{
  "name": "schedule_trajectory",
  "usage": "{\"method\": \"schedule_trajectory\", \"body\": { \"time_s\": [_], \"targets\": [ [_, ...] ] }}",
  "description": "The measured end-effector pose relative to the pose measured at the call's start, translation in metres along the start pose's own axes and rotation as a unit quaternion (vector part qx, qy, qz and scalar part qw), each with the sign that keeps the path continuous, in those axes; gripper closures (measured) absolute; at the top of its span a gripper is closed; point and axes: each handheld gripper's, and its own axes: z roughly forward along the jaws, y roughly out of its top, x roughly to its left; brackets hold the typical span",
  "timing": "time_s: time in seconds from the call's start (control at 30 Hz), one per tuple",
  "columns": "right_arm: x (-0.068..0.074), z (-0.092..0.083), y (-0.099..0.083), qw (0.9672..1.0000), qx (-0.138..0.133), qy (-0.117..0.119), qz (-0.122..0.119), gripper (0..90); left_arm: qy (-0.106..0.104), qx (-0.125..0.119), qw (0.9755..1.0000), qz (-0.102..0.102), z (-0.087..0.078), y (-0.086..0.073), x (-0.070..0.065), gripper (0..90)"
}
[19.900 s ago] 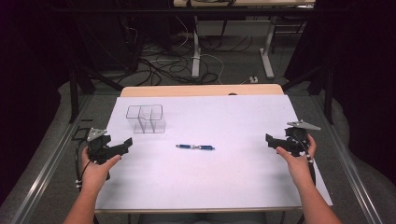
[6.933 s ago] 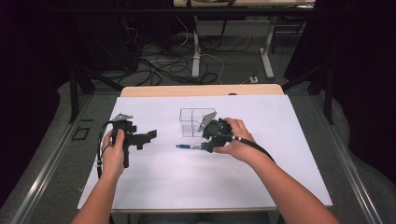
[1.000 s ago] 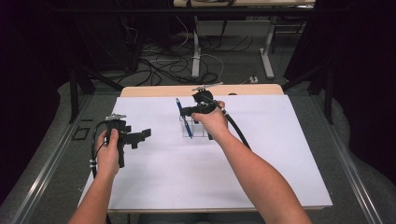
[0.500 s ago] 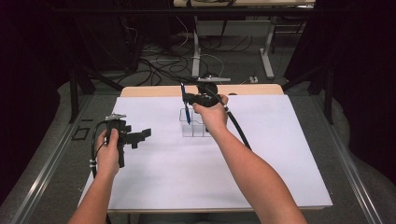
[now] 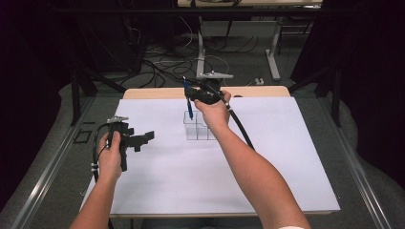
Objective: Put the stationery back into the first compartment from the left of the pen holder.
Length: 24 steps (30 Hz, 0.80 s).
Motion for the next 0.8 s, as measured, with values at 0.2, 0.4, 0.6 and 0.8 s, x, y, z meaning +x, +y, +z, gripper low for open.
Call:
{"method": "schedule_trajectory", "body": {
  "time_s": [0.2, 0.4, 0.6, 0.8],
  "targets": [
    [-0.002, 0.006, 0.003, 0.9998, -0.01, -0.013, -0.014, 80.0, -0.003, -0.002, 1.0, -0.004, -0.001, 0.001, 0.0, 6.0],
    [-0.002, 0.012, 0.003, 0.9992, -0.016, -0.025, -0.028, 80.0, -0.003, -0.007, 0.9999, -0.007, -0.003, 0.001, 0.001, 6.0],
    [-0.003, 0.019, 0.0, 0.999, -0.014, -0.029, -0.032, 80.0, -0.004, -0.004, 1.0, -0.006, -0.005, 0.002, 0.002, 6.0],
    [-0.002, 0.024, -0.005, 0.9983, -0.006, -0.032, -0.048, 80.0, -0.004, -0.004, 1.0, -0.007, -0.004, 0.002, 0.003, 6.0]
  ]
}}
